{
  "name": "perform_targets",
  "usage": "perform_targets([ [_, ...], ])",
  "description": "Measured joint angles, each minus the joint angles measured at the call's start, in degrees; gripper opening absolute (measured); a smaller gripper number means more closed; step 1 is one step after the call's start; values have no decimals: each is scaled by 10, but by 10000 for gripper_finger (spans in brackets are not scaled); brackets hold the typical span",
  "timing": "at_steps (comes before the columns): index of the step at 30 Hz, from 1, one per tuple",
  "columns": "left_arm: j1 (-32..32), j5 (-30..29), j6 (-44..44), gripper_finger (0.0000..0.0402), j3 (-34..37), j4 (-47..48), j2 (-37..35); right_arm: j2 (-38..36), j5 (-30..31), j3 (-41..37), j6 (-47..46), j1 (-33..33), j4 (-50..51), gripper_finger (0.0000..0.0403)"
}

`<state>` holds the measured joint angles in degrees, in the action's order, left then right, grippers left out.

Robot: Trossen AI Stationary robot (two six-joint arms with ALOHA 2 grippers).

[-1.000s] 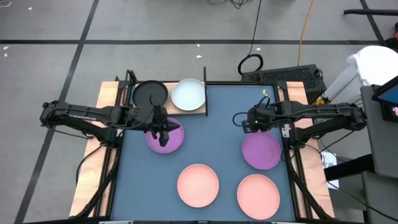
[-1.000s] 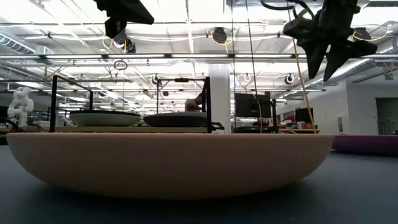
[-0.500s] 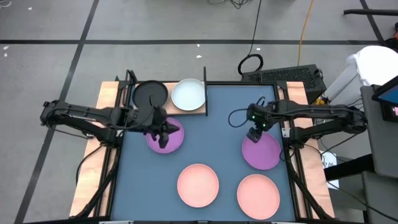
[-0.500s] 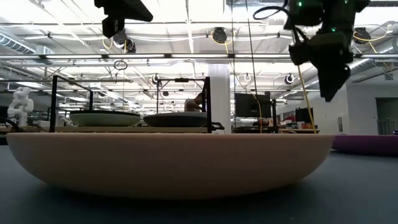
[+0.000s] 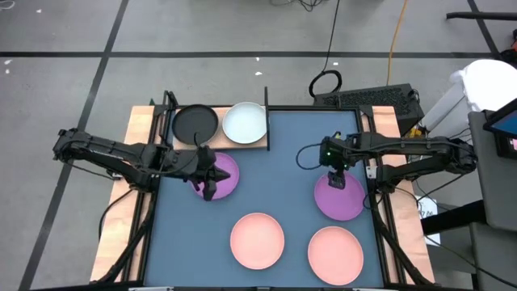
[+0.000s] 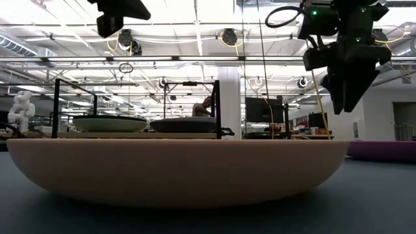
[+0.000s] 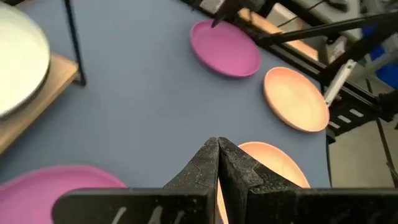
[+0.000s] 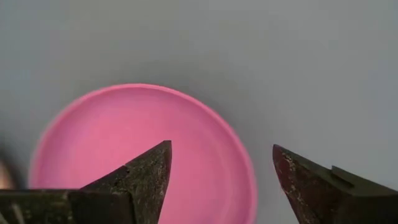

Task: Place and stack plates onto a shelf
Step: Stack the right violet plate on top of the light blue plate on the shelf

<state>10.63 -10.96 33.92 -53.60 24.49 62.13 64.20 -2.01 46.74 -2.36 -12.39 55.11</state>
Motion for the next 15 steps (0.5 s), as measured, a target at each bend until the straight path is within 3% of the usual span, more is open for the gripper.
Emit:
perform_targets([
  [4,1,-2,12,12,0,20,0,12,19,0,74,-12,-3,261],
  [15,5,3,11,12,0,39,0,37,-11,0,224,-71,-20,265],
])
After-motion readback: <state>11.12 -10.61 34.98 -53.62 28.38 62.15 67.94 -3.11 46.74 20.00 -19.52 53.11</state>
